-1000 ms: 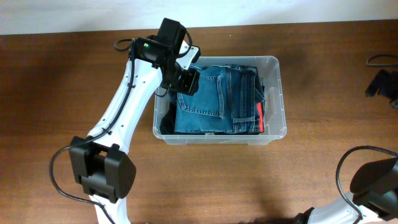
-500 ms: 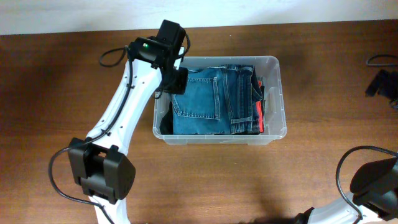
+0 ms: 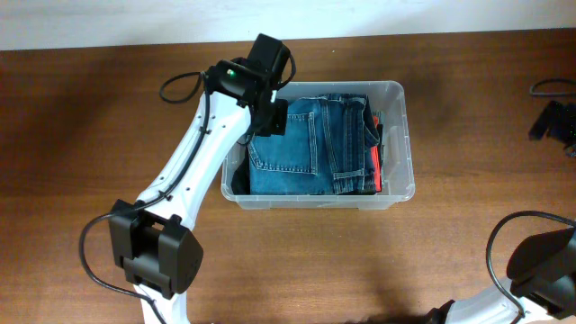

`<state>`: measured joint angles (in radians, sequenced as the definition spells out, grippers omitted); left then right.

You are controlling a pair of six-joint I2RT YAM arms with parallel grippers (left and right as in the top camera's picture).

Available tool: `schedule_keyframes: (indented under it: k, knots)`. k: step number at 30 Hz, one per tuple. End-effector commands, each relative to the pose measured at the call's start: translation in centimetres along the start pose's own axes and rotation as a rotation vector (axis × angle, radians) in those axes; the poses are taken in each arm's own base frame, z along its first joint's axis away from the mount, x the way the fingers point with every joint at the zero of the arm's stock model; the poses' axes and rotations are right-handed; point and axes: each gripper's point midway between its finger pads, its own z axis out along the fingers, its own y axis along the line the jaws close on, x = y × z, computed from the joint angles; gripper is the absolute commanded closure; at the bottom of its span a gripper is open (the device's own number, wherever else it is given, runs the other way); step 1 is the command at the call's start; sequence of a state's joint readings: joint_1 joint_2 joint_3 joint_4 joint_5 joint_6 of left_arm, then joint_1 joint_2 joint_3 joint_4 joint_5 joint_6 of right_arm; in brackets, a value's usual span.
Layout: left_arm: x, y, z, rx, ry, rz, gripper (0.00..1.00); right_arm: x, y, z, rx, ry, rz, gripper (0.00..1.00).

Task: Pack container
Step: 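Release and press the blue jeans flat into the container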

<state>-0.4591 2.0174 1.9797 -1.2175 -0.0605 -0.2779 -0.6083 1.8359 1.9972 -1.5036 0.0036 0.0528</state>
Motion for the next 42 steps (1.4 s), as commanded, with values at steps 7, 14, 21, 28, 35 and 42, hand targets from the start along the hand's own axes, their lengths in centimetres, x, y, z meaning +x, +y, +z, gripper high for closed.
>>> schedule_keyframes:
  k: [7, 14, 21, 28, 35, 42]
  knots:
    - [0.1, 0.7, -0.1, -0.031, -0.023, -0.027, 0.99, -0.3, -0.2, -0.9, 0.007, -0.028, 0.009, 0.01]
    - [3.1, 1.3, 5.0, -0.055, 0.053, -0.021, 0.99, -0.3, -0.2, -0.9, 0.007, -0.028, 0.009, 0.02]
    - [3.5, 1.3, 6.7, -0.051, 0.038, -0.022, 1.0, -0.3, -0.2, -0.9, 0.007, -0.028, 0.009, 0.02]
    - [-0.9, -1.4, 1.1, 0.095, -0.105, -0.03, 0.99, -0.3, -0.2, -0.9, 0.007, -0.028, 0.009, 0.02]
    - [-4.8, -7.4, -4.5, 0.365, -0.274, 0.028, 0.98, -0.3, -0.2, -0.9, 0.007, -0.028, 0.009, 0.02]
    - [-5.5, -12.5, -3.9, 0.413, -0.345, 0.11, 0.94, -0.3, -0.2, -0.9, 0.007, -0.028, 0.009, 0.02]
